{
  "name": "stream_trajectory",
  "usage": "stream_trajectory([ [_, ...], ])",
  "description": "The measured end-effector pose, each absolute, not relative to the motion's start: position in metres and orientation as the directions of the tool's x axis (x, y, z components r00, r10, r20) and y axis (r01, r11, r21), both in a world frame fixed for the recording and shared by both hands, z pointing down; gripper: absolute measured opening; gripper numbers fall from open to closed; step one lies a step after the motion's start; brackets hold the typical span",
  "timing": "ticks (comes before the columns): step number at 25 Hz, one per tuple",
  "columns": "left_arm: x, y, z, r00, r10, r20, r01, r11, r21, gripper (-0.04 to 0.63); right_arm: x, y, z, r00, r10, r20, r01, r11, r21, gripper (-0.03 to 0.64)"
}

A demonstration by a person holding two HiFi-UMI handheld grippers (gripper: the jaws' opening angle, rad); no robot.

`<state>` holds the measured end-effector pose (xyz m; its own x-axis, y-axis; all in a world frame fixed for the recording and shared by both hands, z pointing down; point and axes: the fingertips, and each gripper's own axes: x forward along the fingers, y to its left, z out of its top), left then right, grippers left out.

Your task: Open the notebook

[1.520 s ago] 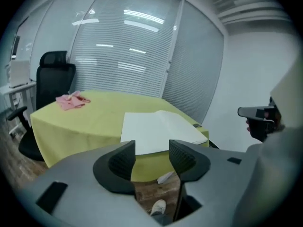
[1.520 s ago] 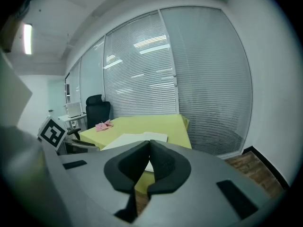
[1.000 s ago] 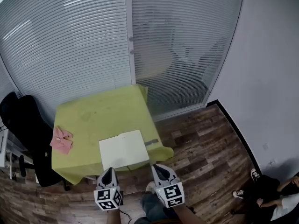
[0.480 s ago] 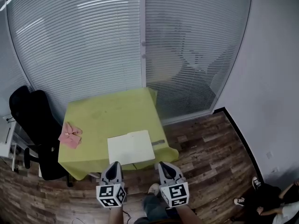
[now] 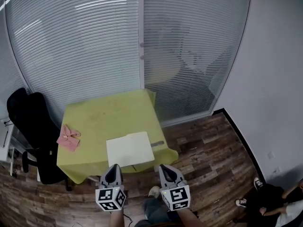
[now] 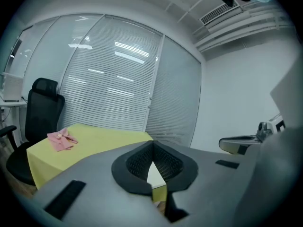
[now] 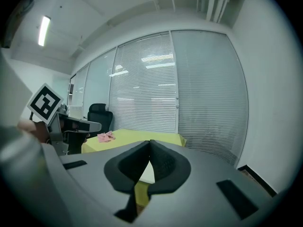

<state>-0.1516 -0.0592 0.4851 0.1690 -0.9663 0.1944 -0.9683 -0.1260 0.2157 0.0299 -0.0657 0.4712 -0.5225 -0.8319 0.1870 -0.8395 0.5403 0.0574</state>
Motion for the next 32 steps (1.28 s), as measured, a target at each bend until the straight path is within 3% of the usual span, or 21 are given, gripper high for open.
stream_trajectory([
  [32,-0.169,-0.058,0.495,0.149,-0.968,0.204,-0.966,-0.098,0.240,0.025,0.010,-0.067,0.477,-0.558,-0.803,0.209,-0.808,0.583,0.085,0.014],
])
